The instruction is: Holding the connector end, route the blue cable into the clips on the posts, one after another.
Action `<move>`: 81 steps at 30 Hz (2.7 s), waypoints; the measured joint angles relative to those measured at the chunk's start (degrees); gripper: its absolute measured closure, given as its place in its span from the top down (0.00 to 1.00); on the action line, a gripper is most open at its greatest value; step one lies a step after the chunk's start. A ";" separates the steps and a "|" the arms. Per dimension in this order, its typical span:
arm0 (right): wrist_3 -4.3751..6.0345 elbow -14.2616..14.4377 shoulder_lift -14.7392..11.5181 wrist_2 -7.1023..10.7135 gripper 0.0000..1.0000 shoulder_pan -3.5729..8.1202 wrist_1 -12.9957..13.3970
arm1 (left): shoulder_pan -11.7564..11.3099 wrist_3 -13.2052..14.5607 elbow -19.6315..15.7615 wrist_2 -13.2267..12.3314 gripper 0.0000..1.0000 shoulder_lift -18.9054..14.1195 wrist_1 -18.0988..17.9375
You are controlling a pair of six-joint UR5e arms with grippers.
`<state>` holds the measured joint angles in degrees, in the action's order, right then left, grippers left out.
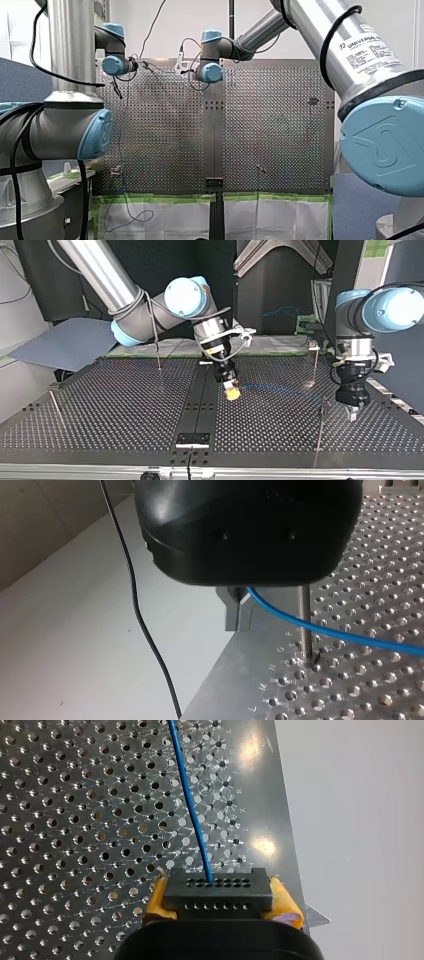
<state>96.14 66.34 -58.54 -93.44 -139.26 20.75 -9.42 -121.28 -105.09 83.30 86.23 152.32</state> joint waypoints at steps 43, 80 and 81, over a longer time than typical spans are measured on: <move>0.20 -1.60 0.64 0.54 0.00 3.34 0.08 | -2.04 -7.59 0.02 -4.77 0.02 3.96 -8.45; 0.55 -8.02 5.44 1.66 0.00 4.86 -2.07 | -2.08 -12.10 0.36 -5.54 0.02 8.22 -14.93; 0.55 -8.41 5.54 1.66 0.00 4.82 -2.30 | -2.08 -12.24 0.36 -5.53 0.02 8.21 -15.07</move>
<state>96.69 57.93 -53.00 -91.78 -134.44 18.45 -11.50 -133.52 -104.72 77.77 94.44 137.25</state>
